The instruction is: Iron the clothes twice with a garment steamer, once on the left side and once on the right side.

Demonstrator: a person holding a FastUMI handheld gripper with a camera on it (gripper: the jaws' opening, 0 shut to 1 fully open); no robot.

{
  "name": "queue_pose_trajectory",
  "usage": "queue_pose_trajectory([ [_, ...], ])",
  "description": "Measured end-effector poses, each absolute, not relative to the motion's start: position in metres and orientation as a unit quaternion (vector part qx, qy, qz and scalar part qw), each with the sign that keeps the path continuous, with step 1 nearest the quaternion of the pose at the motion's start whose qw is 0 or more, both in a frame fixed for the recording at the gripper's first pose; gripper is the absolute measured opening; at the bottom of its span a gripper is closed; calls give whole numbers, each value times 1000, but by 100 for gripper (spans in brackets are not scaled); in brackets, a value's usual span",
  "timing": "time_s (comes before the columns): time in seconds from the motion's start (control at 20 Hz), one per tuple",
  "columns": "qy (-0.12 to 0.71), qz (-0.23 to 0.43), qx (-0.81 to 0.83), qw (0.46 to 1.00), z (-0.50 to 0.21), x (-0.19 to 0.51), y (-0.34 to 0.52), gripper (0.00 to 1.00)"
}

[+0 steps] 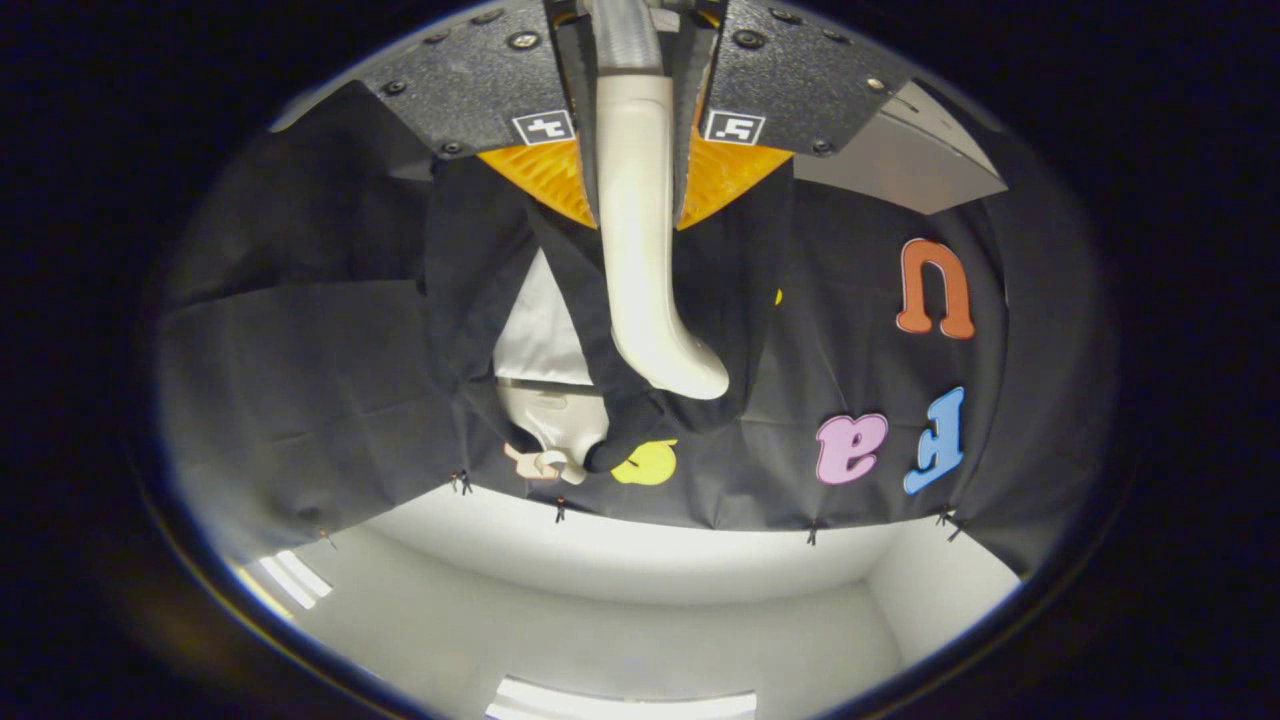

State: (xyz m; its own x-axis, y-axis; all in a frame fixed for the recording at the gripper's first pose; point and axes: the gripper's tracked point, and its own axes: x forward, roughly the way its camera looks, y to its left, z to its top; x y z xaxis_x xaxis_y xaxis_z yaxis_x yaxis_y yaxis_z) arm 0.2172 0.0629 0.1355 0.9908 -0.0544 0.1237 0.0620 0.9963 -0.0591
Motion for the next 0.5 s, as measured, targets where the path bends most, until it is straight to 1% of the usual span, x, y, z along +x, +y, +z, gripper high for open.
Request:
queue_pose_trajectory([
  [0.5,-19,-33,-31,999,86,208,46,34],
])
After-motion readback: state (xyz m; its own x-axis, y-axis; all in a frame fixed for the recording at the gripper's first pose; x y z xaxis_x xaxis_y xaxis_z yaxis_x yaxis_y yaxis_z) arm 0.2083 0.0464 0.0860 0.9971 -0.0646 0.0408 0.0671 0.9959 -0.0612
